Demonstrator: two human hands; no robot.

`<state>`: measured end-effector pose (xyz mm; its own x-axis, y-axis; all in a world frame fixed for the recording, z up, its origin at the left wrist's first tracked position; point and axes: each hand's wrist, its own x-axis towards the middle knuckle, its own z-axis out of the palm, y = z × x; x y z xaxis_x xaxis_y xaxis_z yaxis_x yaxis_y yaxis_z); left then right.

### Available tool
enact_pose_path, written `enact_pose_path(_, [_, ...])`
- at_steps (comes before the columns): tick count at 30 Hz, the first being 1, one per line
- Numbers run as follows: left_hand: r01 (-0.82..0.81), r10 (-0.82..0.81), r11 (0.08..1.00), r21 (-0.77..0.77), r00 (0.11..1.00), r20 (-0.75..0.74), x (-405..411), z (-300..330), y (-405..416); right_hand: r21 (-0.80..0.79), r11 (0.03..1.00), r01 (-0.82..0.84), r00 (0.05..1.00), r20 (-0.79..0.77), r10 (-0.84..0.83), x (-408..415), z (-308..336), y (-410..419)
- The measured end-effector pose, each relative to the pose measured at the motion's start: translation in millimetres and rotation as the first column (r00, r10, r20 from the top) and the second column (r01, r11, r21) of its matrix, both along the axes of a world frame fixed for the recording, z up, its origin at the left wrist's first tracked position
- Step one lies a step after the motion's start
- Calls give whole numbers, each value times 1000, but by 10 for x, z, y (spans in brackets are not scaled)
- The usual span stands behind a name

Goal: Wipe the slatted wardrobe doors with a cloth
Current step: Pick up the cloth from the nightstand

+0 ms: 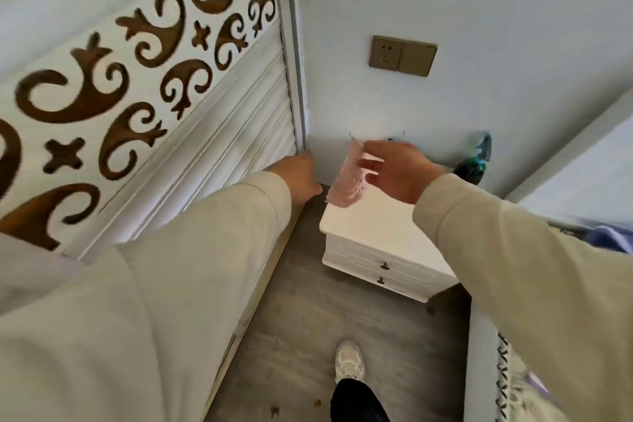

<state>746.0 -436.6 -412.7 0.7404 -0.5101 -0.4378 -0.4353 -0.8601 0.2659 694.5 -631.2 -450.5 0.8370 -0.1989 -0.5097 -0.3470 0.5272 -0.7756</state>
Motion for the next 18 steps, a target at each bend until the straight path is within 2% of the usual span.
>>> enact_pose_path(2, [-62, 65, 992, -109, 997, 29, -216, 196, 159, 27, 999, -24, 997, 69, 22, -242, 375, 201])
enact_pose_path(6, [-168, 202, 940, -298, 975, 88, -623, 612, 434, -49, 982, -181, 962, 198, 187, -698, 1119, 653])
enact_pose_path(8, [-157, 211, 904, -399, 973, 96, -856, 872, 607, -103, 962, -252, 932, 243, 270, -925, 1451, 920])
enact_pose_path(11, [-129, 206, 870, -475, 972, 114, -1202, 1333, 913, -200, 932, -301, 890, 293, 350, -1234, 1890, 1328])
enact_pose_path(15, [-173, 326, 824, -540, 923, 202, -1471, 1831, 1460, -307, 892, -331, 846, 322, 424, -1433, 2342, 1830])
enact_pose_path(18, [-214, 393, 790, -575, 896, 206, -1661, 2151, 1952, -483, 820, -306, 824, 296, 482, -1477, 2636, 2261])
